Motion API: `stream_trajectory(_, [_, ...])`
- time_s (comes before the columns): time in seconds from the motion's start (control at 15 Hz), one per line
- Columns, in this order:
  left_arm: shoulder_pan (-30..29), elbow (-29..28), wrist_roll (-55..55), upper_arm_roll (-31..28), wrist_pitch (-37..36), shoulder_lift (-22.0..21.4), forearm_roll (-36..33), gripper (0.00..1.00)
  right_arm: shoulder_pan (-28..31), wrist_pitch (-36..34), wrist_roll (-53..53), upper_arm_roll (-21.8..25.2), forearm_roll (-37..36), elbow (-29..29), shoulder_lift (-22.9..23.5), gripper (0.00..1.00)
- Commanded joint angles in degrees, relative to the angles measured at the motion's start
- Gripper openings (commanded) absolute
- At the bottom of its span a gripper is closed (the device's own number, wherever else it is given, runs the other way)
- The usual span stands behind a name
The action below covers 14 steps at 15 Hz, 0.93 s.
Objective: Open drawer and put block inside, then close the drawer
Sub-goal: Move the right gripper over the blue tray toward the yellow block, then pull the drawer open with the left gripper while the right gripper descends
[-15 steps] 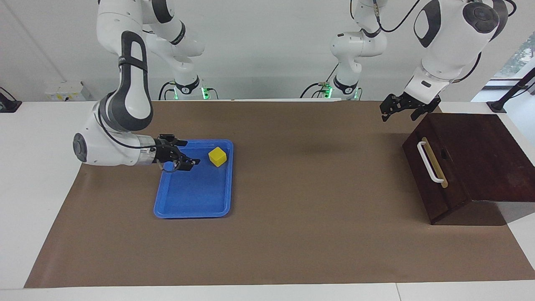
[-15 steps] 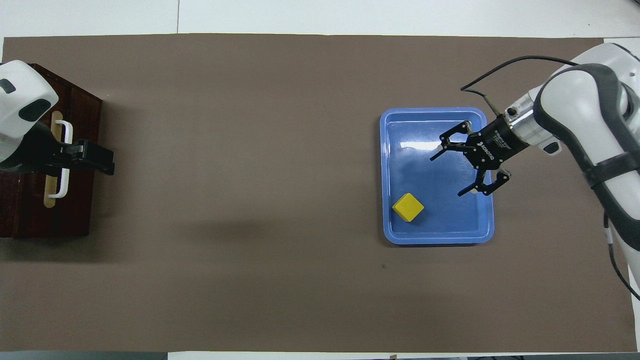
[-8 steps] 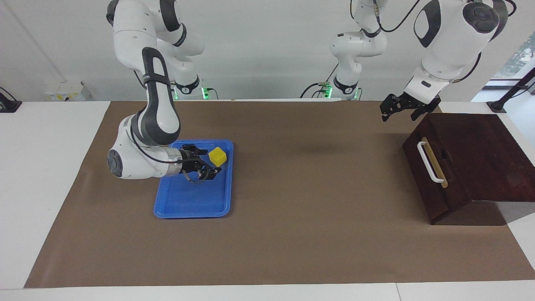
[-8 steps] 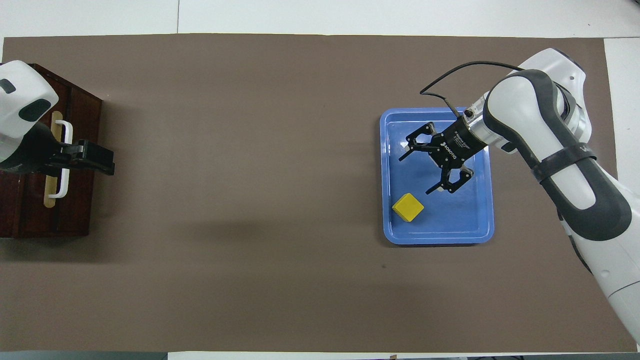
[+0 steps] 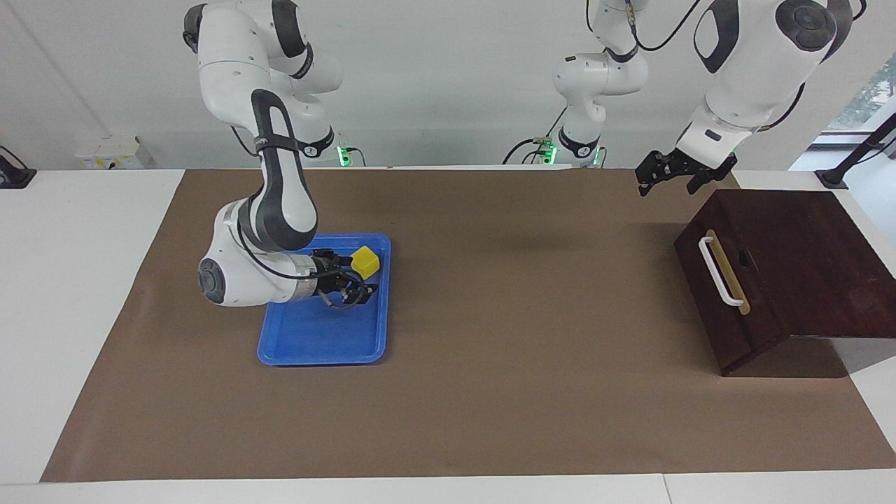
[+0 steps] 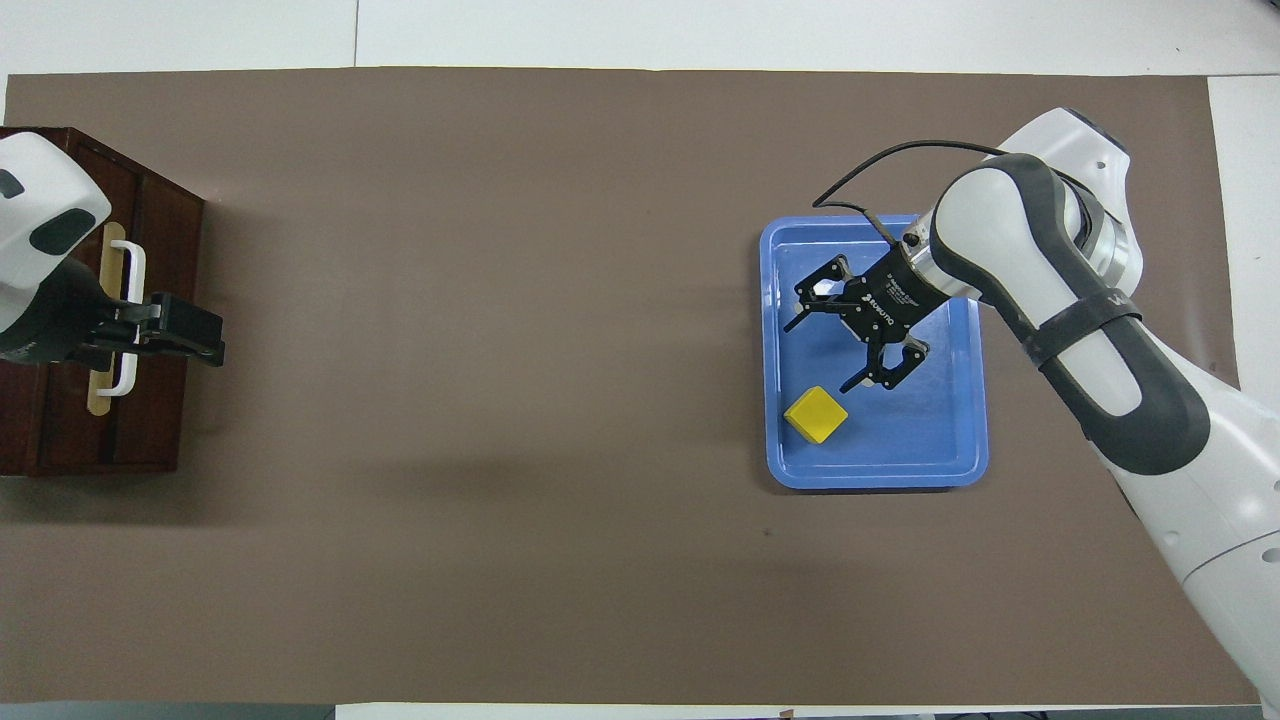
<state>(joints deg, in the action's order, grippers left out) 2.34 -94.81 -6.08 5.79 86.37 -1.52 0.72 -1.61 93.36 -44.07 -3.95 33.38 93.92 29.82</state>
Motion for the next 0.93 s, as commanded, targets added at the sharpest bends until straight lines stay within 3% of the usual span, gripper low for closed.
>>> stream_trajectory(0.0, [0.47,-4.22,-2.62,-0.08,6.84,-1.99,-0.1,1.0,0.64,-0.1,2.14,-0.09,-1.12,1.09,-0.29,1.0])
stream_trajectory(0.27, [1.26,-12.06,-2.97,0.19,17.67,-1.56,-12.82,1.0,1.26,-2.92,2.32,-0.09,-2.18,1.18,-0.46,1.0])
stream_trajectory(0.6, [1.18,-11.8,-12.19,0.19,29.45,8.71,-32.42,1.0,0.73,-2.57,3.45,-0.09,-2.62,2.76,-0.99,1.0])
stream_trajectory(0.87, [-2.07,-11.98,-12.03,-0.08,36.49,12.59,-38.42,1.0,0.91,-2.04,5.04,-0.01,-2.62,5.13,-1.69,1.0])
